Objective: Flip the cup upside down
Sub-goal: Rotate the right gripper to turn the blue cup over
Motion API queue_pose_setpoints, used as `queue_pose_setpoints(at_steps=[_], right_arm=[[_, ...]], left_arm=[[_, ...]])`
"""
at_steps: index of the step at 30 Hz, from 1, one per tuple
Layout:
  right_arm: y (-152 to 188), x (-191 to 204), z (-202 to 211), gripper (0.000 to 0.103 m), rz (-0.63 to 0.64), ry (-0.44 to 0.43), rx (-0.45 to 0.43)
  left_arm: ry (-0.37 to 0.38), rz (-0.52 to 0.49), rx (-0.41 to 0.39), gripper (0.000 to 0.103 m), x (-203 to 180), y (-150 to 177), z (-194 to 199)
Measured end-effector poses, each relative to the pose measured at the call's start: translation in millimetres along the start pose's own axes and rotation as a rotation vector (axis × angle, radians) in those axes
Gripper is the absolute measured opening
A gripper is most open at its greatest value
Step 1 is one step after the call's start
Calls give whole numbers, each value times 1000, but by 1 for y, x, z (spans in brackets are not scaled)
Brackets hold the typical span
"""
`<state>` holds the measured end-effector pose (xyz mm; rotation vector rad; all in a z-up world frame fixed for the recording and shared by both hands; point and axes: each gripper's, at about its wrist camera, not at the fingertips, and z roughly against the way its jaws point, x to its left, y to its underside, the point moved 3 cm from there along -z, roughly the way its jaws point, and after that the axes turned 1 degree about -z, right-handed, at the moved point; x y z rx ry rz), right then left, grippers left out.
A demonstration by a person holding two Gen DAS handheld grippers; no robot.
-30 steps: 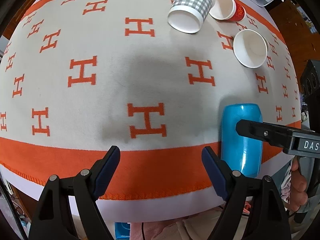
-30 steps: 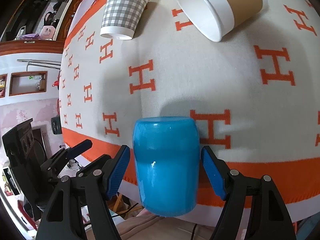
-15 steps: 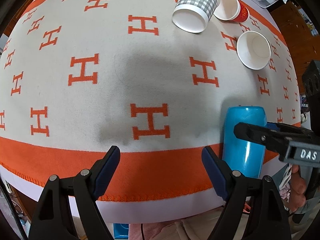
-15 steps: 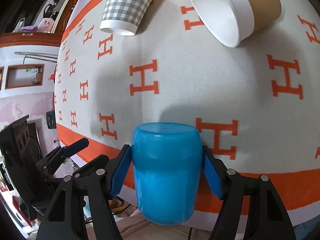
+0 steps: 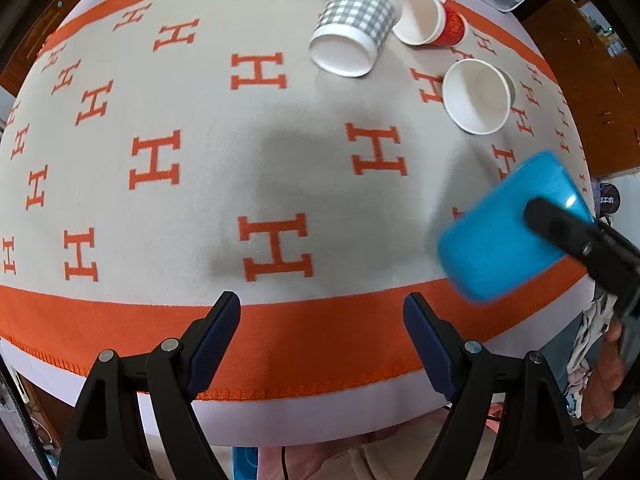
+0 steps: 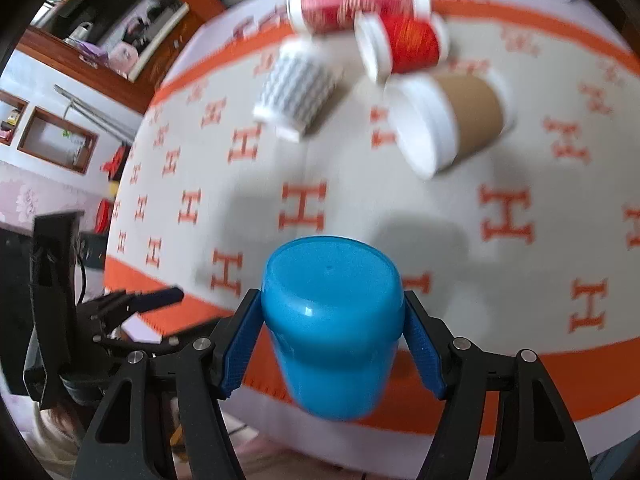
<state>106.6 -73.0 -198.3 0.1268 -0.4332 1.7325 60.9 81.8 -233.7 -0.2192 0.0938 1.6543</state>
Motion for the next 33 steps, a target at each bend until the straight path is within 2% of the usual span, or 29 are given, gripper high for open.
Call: queue_pose_setpoints(at_steps=[5,7,9,14,21,28,33], right_arm=[[-4,-6,22,68,21,30,-131],[-2,-4,25,68,51,77,-167],[1,0,27,68,84,110,-177],[14,12,30,68,146,118,-183],[26,22,32,68,185,155,-152],[34,16,23,68,159,178,-16],[38,17,15,68,175,197,-3]], left_arm=[[-17,-4,-39,82,-4,2,9],[-37,-6,-61,82,-6,1,15],[-52,-10,-79,82,-6,1,19],[-67,-6,-92,82,-2,1,23],[-74,-7,-104,82,1,0,23],[-77,-18,-108,82,-2,1,23],[-82,-27,-109,82,-5,1,22]])
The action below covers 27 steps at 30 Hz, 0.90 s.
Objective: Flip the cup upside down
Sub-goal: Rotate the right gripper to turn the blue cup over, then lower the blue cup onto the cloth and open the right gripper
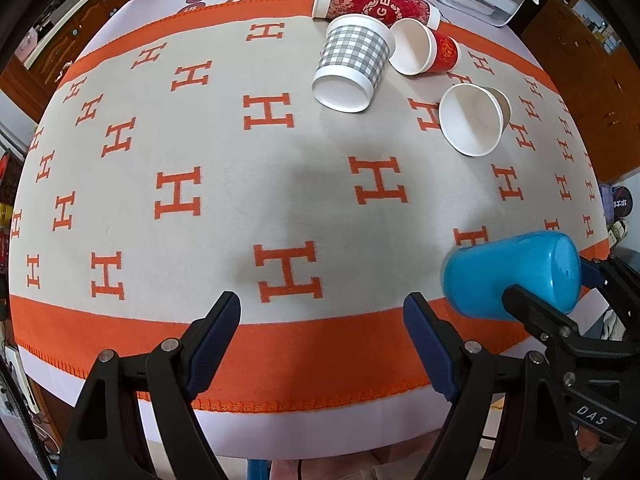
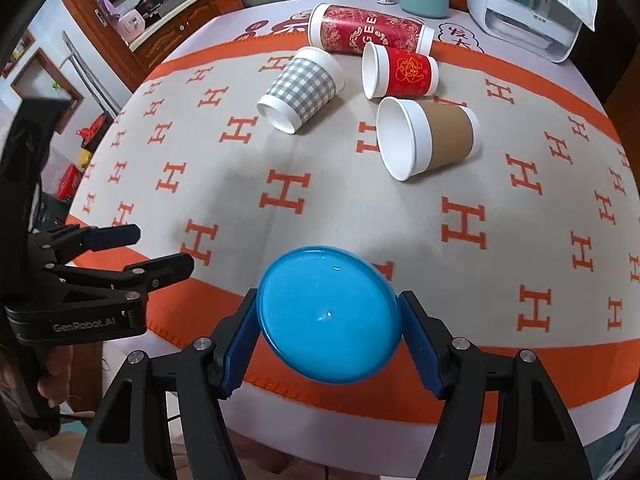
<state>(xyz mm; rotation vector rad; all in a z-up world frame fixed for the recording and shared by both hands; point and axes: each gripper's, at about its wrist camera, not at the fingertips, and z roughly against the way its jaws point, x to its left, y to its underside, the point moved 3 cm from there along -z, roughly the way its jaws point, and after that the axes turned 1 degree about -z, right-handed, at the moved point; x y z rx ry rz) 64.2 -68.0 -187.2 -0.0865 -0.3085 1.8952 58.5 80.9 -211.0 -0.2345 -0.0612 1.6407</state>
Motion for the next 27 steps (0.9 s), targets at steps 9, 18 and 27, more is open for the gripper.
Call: queue_pose_setpoints(at_steps=[9,18,27], right_arm=[[4,2,-8,69,-8,-23,40],[7,-3,12,70,-43,-98,-1],[13,-13,69,70,-81,-113,-140]], left_arm=[[-2,-5,-3,82,-4,2,2],[9,-11,-18,82,-12,5,12],[20,-91,-86,89,-44,18,38]])
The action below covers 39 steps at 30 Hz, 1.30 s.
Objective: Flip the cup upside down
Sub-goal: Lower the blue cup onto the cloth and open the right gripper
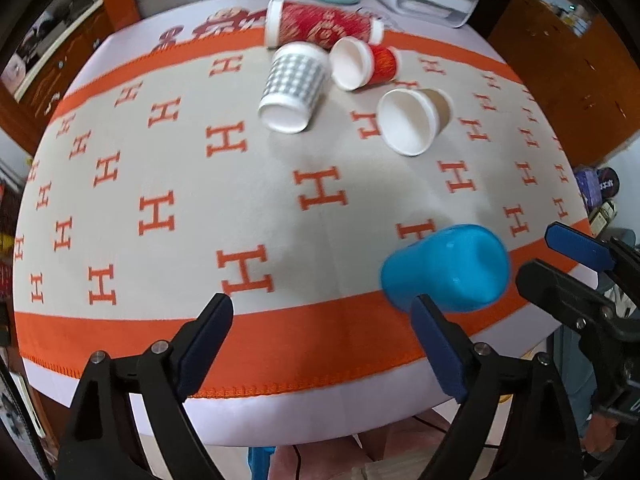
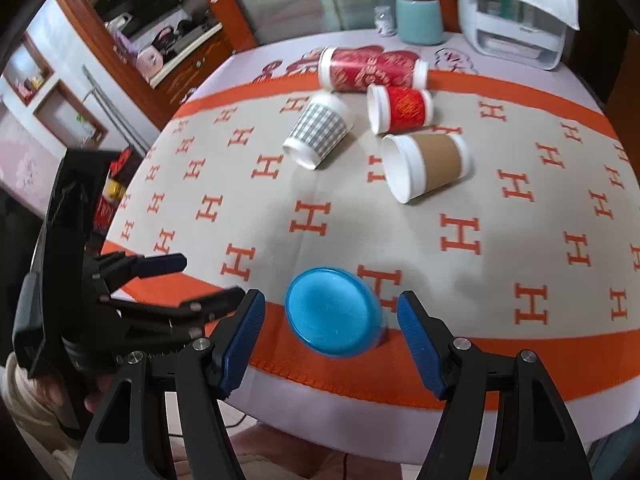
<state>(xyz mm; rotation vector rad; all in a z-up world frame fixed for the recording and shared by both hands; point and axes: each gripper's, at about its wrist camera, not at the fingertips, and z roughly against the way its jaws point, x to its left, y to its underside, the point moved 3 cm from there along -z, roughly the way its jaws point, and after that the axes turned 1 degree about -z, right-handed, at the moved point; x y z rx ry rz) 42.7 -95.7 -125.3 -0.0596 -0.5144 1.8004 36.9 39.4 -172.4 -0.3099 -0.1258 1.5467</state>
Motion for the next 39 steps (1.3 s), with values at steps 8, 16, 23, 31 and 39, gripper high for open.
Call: queue_pose_setpoints(at_steps=[8,16,23,31,39], right_arm=[[11,-9,37,70,-77,27,-66],[16,-1,74,70,-137,57,-158],[15,7,102,70,-143,49,-198],[19,8,134,78,-100,57,-243],[33,9,156,80,-68,61,-275]], left_arm=[[-67,-53,-97,90,-15,-3,33],[-79,-62,-205,96,-18,-4,69],[-97,-27,-270,96,-26,1,96],[-119,23,-301,96,-40,14,113],[-145,64,-329,96,-48,29,123]])
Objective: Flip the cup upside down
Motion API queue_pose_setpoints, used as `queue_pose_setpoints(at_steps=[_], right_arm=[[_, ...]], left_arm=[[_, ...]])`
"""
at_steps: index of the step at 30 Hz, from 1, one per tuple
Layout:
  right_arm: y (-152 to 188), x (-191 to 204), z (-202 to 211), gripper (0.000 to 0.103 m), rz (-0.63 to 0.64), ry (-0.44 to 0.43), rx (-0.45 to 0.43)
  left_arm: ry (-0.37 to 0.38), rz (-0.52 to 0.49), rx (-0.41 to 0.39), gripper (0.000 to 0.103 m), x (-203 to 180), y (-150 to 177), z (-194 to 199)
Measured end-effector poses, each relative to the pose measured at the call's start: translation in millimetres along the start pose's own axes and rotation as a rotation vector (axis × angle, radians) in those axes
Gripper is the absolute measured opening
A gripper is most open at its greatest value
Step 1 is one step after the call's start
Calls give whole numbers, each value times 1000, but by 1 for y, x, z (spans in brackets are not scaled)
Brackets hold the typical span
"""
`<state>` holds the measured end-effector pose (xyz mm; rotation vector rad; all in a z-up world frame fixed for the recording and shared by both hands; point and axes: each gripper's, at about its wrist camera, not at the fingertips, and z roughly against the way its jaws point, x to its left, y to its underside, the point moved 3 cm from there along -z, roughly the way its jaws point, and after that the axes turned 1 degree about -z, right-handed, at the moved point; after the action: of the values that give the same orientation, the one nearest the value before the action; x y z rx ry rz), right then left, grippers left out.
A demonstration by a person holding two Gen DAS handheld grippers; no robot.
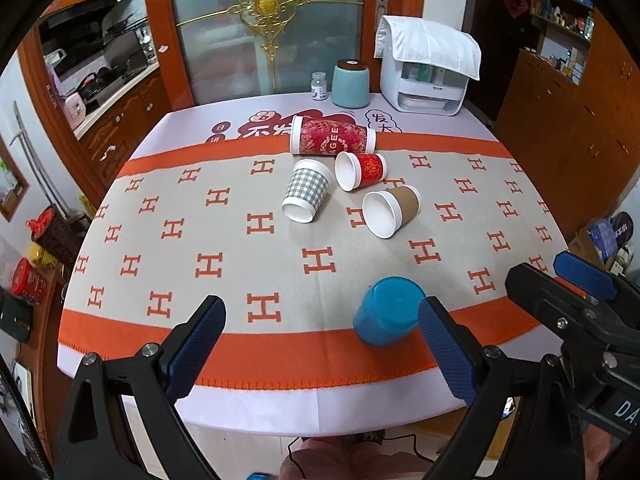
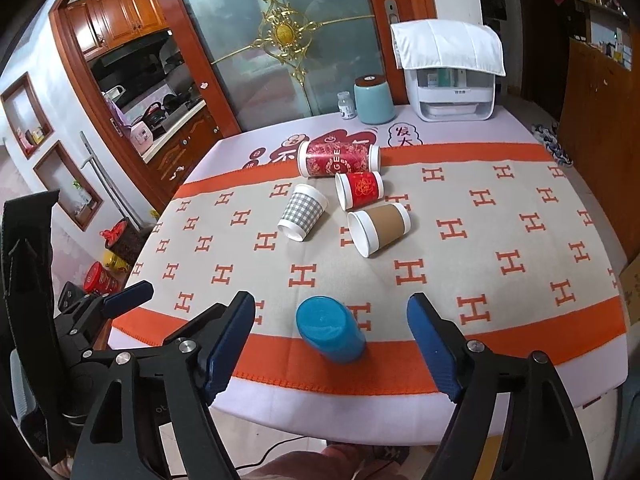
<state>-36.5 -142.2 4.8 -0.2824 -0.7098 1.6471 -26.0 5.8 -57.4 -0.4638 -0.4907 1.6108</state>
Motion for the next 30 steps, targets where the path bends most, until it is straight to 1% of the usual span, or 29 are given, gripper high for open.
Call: queue_pose_setpoints(at_steps=[5,11,20,30], right_arm=[[6,-3,9,80,-1,-10,-7],[11,-5,16,80,2,-7,-12],[14,-4,26,80,2,-3,-31],[10,1,26,80,7,-7,-33]], left_arm=[[-8,31,-6,96,2,7,5],[-6,58,-41,96,4,9,14],[-5,46,-62,96,2,8,20],[-12,48,-60,96,4,7,19]])
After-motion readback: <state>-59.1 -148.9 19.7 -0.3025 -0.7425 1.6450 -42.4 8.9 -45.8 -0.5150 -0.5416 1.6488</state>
